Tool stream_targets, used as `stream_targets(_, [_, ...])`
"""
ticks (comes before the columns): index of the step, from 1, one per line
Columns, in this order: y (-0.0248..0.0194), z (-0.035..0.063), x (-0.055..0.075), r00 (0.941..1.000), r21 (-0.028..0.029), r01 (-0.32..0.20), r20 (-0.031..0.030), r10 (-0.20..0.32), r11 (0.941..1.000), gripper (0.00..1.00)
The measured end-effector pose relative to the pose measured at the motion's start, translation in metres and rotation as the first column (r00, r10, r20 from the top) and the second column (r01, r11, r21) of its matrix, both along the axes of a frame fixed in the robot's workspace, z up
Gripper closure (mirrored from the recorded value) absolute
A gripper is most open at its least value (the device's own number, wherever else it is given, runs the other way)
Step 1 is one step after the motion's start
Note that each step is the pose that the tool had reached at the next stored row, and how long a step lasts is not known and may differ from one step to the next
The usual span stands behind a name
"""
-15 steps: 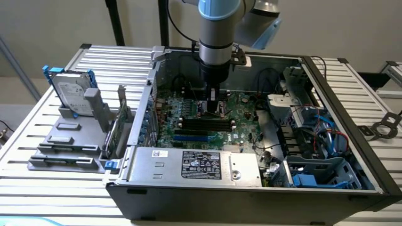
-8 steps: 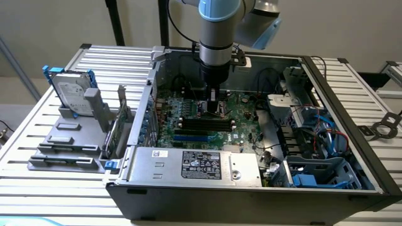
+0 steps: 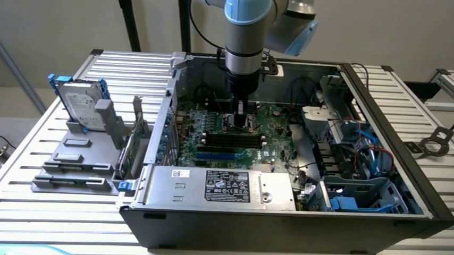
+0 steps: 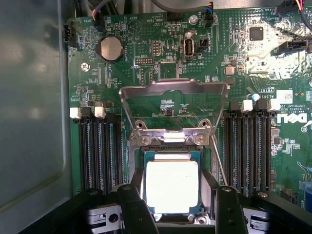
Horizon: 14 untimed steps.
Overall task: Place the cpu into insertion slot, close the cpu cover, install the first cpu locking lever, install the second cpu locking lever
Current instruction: 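Place the cpu into insertion slot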
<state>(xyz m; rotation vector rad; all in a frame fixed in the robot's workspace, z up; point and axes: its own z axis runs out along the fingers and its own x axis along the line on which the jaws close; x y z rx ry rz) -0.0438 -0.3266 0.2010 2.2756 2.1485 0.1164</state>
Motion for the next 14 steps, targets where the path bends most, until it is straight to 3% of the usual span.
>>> stream_targets(3, [0.0003, -0.0007, 0.0000, 1.0000, -0.0022, -0.001, 0.0001, 0.001, 1.0000, 0.46])
stream_targets(8, [0.0014, -0.0018, 0.0000, 1.0000, -0.0147, -0.002, 0.0000, 0.002, 0.9999, 0.46])
stream_targets(14, [0.0044, -0.0025, 0.0000, 1.0000, -0.0163, -0.005, -0.0001, 0.005, 0.9999, 0.46])
